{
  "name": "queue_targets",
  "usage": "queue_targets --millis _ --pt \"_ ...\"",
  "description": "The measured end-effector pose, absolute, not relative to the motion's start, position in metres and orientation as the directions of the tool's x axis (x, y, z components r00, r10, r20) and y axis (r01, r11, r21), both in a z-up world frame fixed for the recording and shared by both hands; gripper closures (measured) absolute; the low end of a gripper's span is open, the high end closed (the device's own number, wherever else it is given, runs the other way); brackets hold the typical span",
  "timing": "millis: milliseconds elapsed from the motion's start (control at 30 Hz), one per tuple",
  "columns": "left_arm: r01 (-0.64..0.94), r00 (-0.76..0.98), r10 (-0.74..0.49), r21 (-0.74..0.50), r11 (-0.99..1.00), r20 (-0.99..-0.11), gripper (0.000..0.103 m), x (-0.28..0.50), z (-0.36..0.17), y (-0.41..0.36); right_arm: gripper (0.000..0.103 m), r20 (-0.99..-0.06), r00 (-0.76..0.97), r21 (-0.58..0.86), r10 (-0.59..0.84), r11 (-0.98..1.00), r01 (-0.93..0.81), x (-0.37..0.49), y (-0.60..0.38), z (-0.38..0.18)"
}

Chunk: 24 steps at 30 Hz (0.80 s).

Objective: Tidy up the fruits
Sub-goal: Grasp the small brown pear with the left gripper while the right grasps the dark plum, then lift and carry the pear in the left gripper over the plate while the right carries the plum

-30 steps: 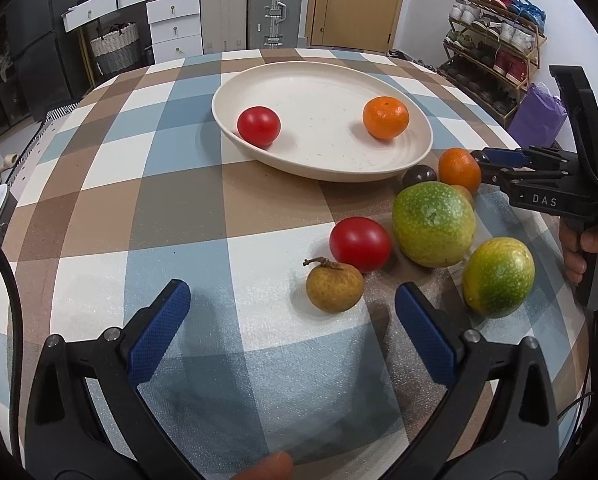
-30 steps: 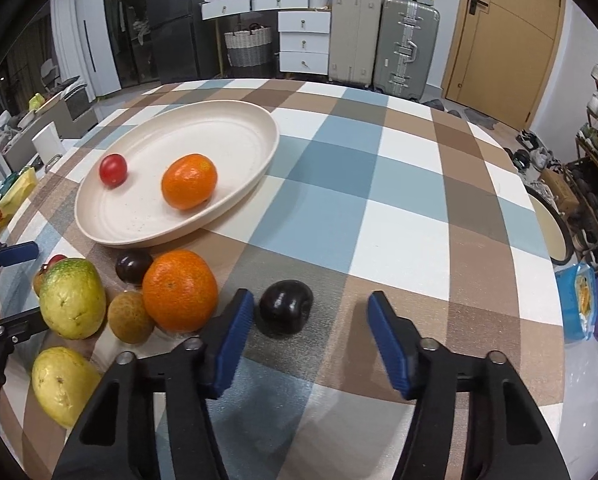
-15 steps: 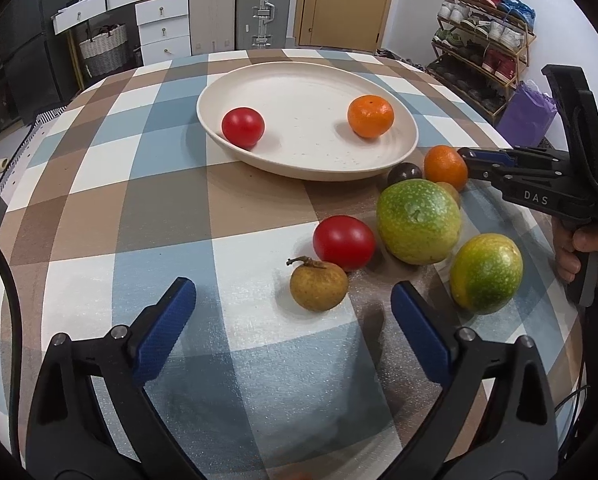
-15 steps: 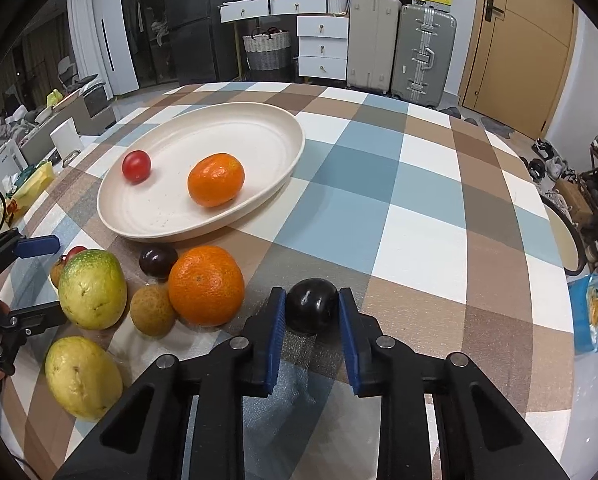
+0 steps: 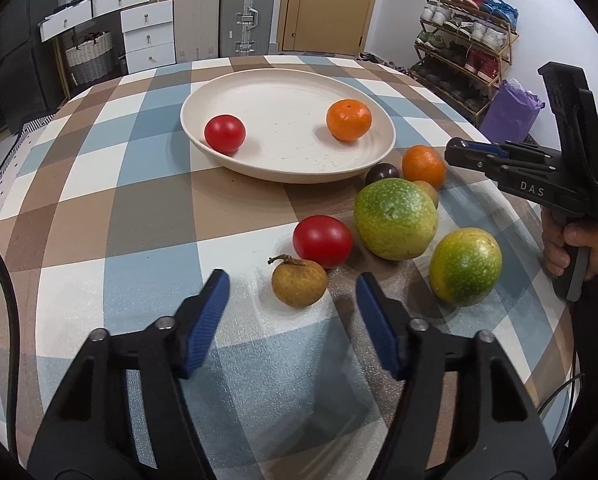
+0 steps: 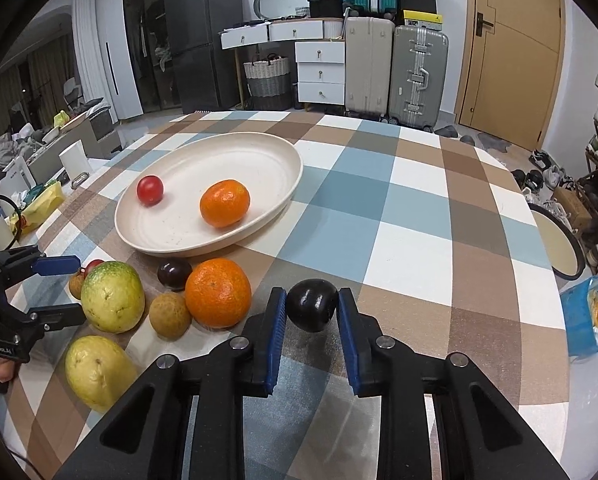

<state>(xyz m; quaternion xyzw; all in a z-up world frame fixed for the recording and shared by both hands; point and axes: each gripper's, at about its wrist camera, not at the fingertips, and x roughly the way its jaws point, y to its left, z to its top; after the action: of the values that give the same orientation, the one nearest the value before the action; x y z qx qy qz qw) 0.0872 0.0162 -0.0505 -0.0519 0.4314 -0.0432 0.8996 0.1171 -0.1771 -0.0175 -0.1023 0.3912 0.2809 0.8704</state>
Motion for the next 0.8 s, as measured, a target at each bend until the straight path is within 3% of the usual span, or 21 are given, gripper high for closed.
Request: queue_targets --millis 333,800 --pt "0.068 0.625 -0.146 -0.133 0.989 -0.767 0.078 0.086 -0.049 0.011 0.077 -0.729 0.541 0.046 0.419 0.819 -0.572 0.116 -0.178 -0.015" --pt "0.055 0.676 -0.161 -0.169 0.984 -0.719 0.079 0.078 -0.032 0.023 0.077 -0.708 0.548 0.061 0.445 0.812 -0.580 0.114 -0.179 -0.009"
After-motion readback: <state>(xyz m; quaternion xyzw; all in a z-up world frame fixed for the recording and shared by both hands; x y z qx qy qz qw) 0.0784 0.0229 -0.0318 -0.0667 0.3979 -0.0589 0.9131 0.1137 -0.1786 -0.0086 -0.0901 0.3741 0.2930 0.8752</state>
